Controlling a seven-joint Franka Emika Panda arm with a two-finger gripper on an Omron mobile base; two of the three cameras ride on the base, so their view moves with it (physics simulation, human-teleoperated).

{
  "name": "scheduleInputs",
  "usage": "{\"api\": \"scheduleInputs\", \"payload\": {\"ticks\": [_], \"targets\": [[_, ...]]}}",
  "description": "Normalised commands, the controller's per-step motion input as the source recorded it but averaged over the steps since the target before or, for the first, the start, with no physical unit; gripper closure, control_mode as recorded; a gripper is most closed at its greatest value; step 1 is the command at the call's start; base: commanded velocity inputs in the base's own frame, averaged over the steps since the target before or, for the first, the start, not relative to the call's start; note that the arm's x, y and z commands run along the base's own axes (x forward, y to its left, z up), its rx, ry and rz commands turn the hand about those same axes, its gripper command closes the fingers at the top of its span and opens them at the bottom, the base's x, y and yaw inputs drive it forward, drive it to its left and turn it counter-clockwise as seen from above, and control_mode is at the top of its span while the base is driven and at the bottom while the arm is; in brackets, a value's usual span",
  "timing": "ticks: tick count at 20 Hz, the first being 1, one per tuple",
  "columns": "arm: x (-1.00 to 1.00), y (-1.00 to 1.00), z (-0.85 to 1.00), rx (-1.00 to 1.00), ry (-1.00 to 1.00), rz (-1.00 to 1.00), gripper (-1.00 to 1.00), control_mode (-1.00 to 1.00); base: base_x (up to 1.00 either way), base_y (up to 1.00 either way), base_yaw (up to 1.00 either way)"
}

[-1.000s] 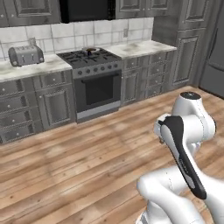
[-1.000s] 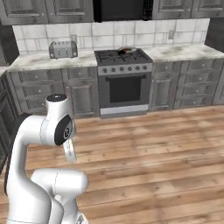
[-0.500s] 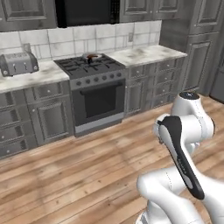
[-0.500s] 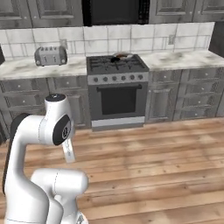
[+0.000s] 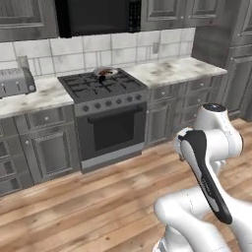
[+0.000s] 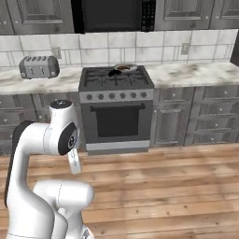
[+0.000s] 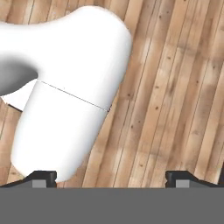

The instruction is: Take the chicken drumsticks from the pan and place one on each plate on the dining counter.

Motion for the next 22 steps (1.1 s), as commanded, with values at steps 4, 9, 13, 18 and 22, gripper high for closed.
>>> {"api": "scheduleInputs", "payload": {"ticks": [4, 9, 13, 18, 22], "targets": [[0.0, 0.0, 0.0, 0.0, 0.0, 0.0, -1.0, 1.0, 1.0, -0.18, 0.17], [0.0, 0.0, 0.0, 0.0, 0.0, 0.0, -1.0, 1.0, 1.0, -0.29, 0.17], [0.0, 0.0, 0.0, 0.0, 0.0, 0.0, -1.0, 1.0, 1.0, -0.38, 0.17], [0.0, 0.0, 0.0, 0.0, 0.0, 0.0, -1.0, 1.0, 1.0, -0.3, 0.15], [0.0, 0.0, 0.0, 0.0, 0.0, 0.0, -1.0, 1.0, 1.0, -0.3, 0.11]]}}
